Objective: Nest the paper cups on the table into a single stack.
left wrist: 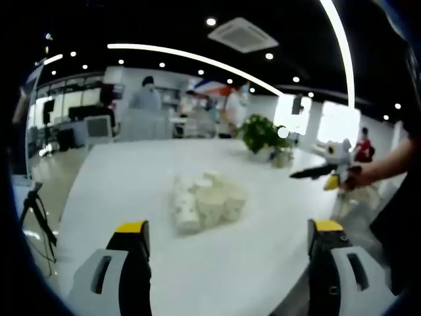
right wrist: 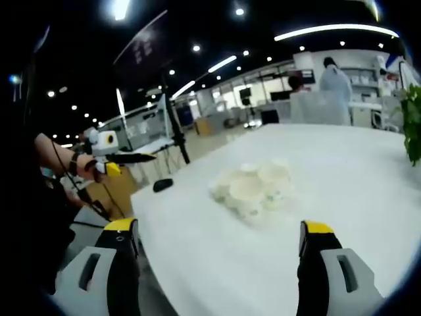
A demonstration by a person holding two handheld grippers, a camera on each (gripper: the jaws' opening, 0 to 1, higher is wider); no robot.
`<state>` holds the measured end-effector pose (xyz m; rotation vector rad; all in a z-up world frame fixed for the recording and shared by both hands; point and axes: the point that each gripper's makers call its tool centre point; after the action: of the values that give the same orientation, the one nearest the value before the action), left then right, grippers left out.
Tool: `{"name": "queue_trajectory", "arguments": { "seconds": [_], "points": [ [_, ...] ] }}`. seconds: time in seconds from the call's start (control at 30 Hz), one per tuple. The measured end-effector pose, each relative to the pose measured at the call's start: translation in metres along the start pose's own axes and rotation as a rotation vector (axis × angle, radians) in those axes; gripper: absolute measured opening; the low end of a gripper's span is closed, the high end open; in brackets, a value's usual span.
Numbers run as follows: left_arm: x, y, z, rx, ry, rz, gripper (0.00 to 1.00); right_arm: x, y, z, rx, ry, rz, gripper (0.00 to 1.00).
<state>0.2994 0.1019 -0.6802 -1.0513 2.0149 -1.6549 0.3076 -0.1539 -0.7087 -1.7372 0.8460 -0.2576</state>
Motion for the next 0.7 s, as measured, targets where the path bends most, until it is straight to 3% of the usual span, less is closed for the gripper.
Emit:
{"name": "queue_trajectory", "arguments": {
  "seconds": [0.7],
  "points": [
    [-0.002,0.003,-0.0004,-0.006,-0.006,-0.016,1.0,0.0002,0.0047,0.0019,-0.029,-0.006,-0.002,1.0]
  ]
}}
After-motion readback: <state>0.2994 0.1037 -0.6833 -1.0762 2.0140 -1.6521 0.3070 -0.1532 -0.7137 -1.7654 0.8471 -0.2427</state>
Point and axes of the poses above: the point that each gripper's makers call its tool centre point, and the gripper's own axes: z roughly forward along the fingers, x roughly to its right, y roughly out of its underside, and after that the axes turned 3 degrees about y, right-handed
